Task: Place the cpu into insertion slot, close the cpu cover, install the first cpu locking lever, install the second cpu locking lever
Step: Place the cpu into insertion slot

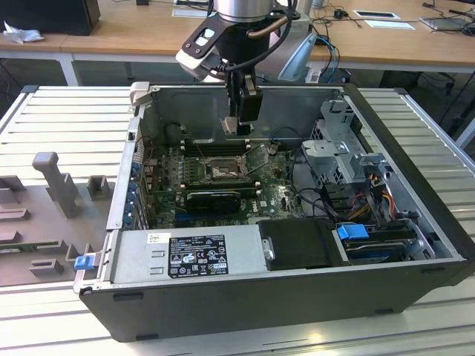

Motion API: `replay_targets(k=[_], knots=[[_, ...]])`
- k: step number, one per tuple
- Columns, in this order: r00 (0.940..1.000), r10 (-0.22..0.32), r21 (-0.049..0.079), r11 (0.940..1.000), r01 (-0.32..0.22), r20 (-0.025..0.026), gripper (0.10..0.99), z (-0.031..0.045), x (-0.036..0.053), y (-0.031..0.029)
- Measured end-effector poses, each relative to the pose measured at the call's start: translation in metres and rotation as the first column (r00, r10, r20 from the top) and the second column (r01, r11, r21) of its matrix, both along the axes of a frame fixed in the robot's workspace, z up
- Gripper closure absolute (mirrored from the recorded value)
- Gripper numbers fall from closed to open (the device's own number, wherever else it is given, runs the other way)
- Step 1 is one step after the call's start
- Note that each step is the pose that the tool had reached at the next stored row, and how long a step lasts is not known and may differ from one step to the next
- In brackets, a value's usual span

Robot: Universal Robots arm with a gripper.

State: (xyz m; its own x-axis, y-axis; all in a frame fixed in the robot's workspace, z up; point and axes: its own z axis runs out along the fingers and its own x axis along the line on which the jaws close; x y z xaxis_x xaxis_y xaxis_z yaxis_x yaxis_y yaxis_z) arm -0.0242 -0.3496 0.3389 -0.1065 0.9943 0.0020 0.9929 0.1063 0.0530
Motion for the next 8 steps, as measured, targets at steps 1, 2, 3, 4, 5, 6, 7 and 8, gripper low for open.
replay_targets(k=[1, 2, 3, 4, 5, 6, 7, 8], knots=[[1.0, -0.003, 0.0, 1.0, 0.003, 0.0, 0.553, 0.0, 0.0, 0.0], [1.0, -0.005, 0.0, 1.0, 0.005, 0.0, 0.553, -0.0001, 0.0, 0.0], [1.0, -0.007, 0.0, 1.0, 0.007, 0.0, 0.553, -0.0001, 0.0, 0.0], [0.9999, -0.01, 0.0, 0.9999, 0.01, 0.0, 0.553, -0.0001, 0.0, 0.0], [0.9999, -0.012, 0.0, 0.9999, 0.012, 0.0, 0.553, -0.0002, 0.0, 0.0], [0.9999, -0.014, 0.0, 0.9999, 0.014, 0.0, 0.553, -0.0002, 0.0, 0.0], [0.9998, -0.017, 0.0, 0.9998, 0.017, 0.0, 0.553, -0.0003, 0.0, 0.0], [0.9998, -0.02, 0.0, 0.9998, 0.02, 0.0, 0.553, -0.0003, 0.0, 0.0]])
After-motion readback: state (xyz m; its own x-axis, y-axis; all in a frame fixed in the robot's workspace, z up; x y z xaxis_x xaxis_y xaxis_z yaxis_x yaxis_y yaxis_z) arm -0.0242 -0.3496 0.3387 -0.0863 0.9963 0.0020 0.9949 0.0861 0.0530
